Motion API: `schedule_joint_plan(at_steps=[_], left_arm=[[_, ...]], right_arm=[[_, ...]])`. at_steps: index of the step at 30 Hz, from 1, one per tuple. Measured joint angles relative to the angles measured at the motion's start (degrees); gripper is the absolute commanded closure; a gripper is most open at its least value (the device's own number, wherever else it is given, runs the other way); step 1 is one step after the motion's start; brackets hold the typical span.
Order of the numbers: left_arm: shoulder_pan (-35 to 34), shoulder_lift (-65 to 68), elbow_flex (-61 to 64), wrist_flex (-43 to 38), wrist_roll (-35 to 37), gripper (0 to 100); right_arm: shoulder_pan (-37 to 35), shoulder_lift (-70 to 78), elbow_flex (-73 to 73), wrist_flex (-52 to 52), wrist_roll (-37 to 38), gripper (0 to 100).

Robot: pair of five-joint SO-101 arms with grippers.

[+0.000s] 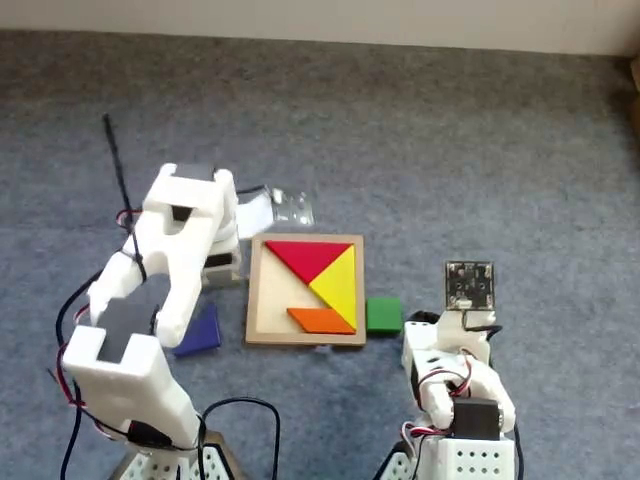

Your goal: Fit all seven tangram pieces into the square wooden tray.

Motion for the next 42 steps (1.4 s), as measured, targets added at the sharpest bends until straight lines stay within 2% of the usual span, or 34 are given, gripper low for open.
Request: schedule_joint_plan(at_steps=[9, 16, 19, 27, 30, 37, 42], left_arm=[[3.3, -8.6, -0.1, 4.7, 7.2, 85], [2.3, -8.6, -0.1, 4.9, 7.6, 73], [-0.4, -8.6, -0.1, 4.0, 7.6, 73], [-3.6, 0.4, 1.2, -6.9, 7.7, 73], [-3.7, 4.3, 0.4, -7.5, 7.8, 73], [-3.4, 6.1, -1.1, -7.1, 7.7, 84], [-3.3, 6.1, -1.1, -7.0, 7.7, 85]], right_arm=[[0.0, 0.0, 0.0, 0.0, 0.0, 97.1], [0.0, 0.0, 0.0, 0.0, 0.0, 97.1], [0.0, 0.0, 0.0, 0.0, 0.0, 97.1], [0.0, 0.0, 0.0, 0.0, 0.0, 97.1], [0.0, 0.0, 0.0, 0.0, 0.0, 97.1], [0.0, 0.0, 0.0, 0.0, 0.0, 97.1], [0.0, 0.0, 0.0, 0.0, 0.0, 97.1]])
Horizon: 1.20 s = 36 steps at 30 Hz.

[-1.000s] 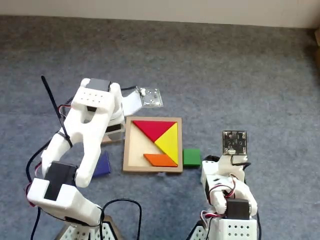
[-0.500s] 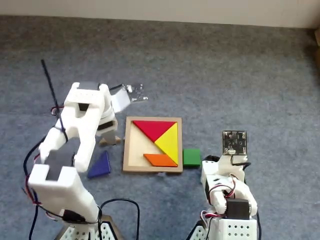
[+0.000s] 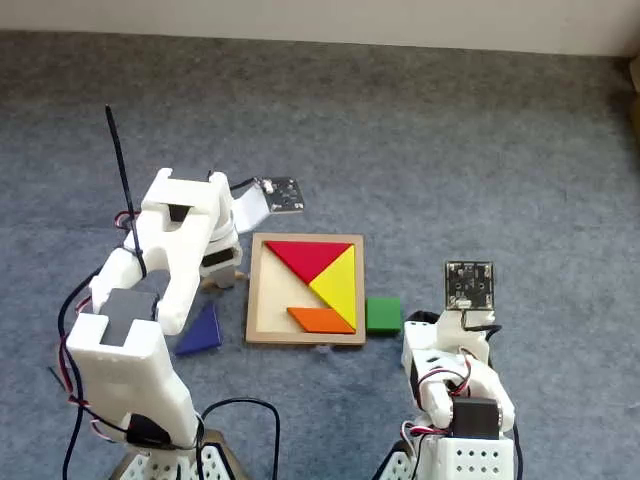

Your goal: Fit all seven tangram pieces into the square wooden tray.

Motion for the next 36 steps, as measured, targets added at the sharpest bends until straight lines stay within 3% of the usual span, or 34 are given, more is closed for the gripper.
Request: schedule_joint_plan(at_steps=[7, 21, 27, 31, 36], left_arm=[[0.2, 0.0, -0.4, 3.8, 0.2, 92], [2.2, -12.6, -0.4, 14.0, 0.2, 88], [1.2, -13.1, -0.4, 14.2, 2.2, 74], [-2.9, -13.1, -0.4, 13.7, 6.4, 73], [-4.0, -13.1, 6.2, 6.1, 7.3, 73]], right_arm=[[0.0, 0.0, 0.0, 0.0, 0.0, 97.1], [0.0, 0.0, 0.0, 0.0, 0.0, 97.1], [0.0, 0.0, 0.0, 0.0, 0.0, 97.1], [0.0, 0.0, 0.0, 0.0, 0.0, 97.1], [0.0, 0.0, 0.0, 0.0, 0.0, 97.1]])
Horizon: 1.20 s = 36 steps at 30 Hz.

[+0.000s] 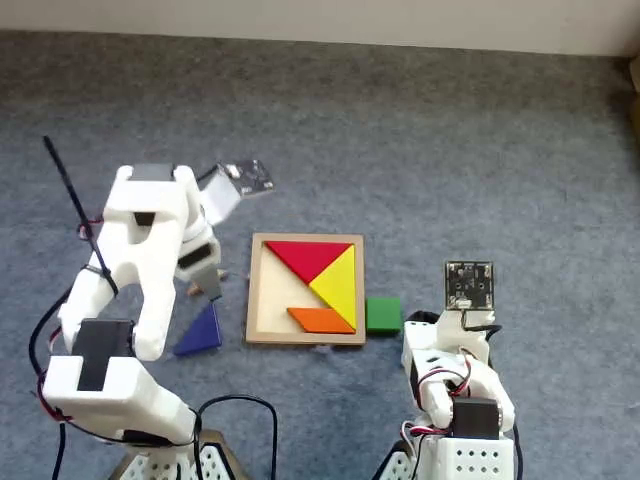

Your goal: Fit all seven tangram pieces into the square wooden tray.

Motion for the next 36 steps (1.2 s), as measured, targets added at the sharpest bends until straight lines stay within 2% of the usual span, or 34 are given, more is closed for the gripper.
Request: schedule_joint_plan(at_steps=[8, 11, 18, 32, 36], left_arm=[[-0.4, 0.0, 8.3, -11.7, 2.9, 73], [-0.4, 0.0, 9.7, -13.1, 3.1, 73], [-0.3, 0.1, 10.2, -13.5, 3.2, 83], [-0.2, 6.0, 1.3, -4.7, 2.8, 88], [-0.2, 6.0, -4.2, 1.1, 3.2, 88]], right_arm=[[0.0, 0.0, 0.0, 0.0, 0.0, 97.1], [0.0, 0.0, 0.0, 0.0, 0.0, 97.1], [0.0, 0.0, 0.0, 0.0, 0.0, 97.1], [0.0, 0.0, 0.0, 0.0, 0.0, 97.1], [0.0, 0.0, 0.0, 0.0, 0.0, 97.1]])
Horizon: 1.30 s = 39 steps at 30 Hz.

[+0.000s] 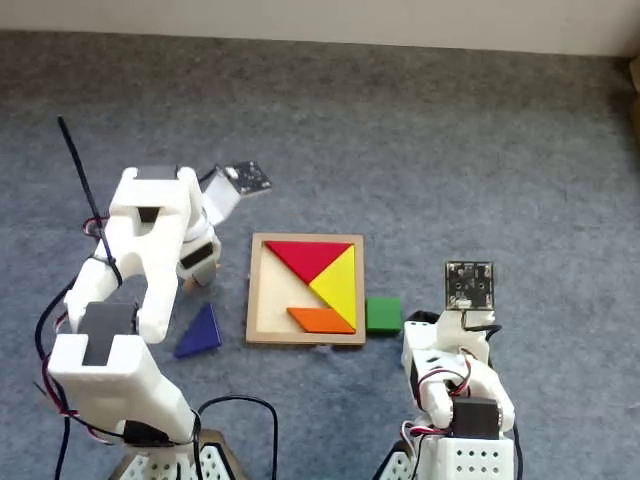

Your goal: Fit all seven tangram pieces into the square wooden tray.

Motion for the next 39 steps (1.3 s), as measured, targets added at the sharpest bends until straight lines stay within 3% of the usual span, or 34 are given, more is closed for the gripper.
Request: schedule_joint_plan(at_steps=[8, 23, 33, 39], left_arm=[[4.4, 0.0, -6.6, 7.8, 2.5, 88], [23.8, 0.7, -7.1, 8.4, 5.9, 88], [30.5, 5.8, -8.1, 7.9, 5.9, 88], [31.2, 9.9, -12.8, 7.6, 5.9, 76]], right_arm=[[0.0, 0.0, 0.0, 0.0, 0.0, 97.1], [0.0, 0.0, 0.0, 0.0, 0.0, 97.1], [0.0, 0.0, 0.0, 0.0, 0.0, 97.1], [0.0, 0.0, 0.0, 0.0, 0.0, 97.1]])
